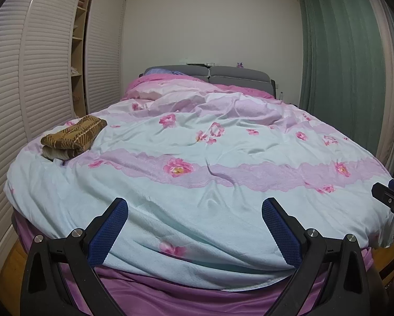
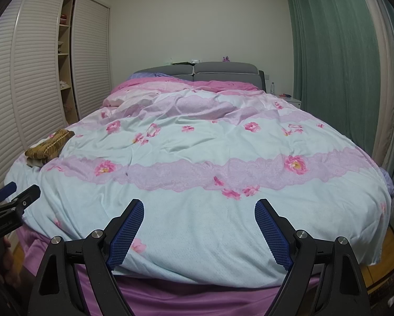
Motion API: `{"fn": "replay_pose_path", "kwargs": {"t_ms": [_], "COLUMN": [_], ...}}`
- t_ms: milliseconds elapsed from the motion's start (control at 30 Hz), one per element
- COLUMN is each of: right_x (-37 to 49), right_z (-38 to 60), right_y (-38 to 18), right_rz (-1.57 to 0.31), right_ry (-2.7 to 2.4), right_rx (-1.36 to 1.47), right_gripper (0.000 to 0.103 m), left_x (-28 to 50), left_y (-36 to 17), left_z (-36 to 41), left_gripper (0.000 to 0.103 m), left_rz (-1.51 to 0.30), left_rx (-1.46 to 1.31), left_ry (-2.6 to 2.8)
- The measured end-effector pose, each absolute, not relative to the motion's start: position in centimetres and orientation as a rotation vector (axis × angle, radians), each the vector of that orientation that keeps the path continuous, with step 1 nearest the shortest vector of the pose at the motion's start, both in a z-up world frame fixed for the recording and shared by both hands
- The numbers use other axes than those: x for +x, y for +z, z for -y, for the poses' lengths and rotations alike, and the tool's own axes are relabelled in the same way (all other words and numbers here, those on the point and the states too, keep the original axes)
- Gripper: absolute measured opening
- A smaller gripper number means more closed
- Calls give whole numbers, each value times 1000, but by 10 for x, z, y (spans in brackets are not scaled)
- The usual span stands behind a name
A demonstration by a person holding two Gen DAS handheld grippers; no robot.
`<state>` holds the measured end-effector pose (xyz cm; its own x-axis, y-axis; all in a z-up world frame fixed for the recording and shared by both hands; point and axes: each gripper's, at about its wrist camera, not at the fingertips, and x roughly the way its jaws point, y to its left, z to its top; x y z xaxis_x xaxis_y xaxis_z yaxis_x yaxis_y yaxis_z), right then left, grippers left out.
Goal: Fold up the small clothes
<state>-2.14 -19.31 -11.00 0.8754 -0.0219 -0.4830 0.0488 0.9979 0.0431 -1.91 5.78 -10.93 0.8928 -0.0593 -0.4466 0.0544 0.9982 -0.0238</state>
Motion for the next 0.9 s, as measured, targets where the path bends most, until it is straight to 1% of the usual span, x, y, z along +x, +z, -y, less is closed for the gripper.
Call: {"fn": "replay_pose_path", "kwargs": {"t_ms": [900], "right_x": [-21], "right_z": [193], "right_y": [-110], "right_rz": [-501], "right_ry": [-36], "right_rx": [54], "right_gripper": [87], "left_x": [-22], "left_y": [-109], "left_z": [-55], "left_gripper": [103], "left_rz": [-459], "left_rx": [33], "left_ry": [-63]}}
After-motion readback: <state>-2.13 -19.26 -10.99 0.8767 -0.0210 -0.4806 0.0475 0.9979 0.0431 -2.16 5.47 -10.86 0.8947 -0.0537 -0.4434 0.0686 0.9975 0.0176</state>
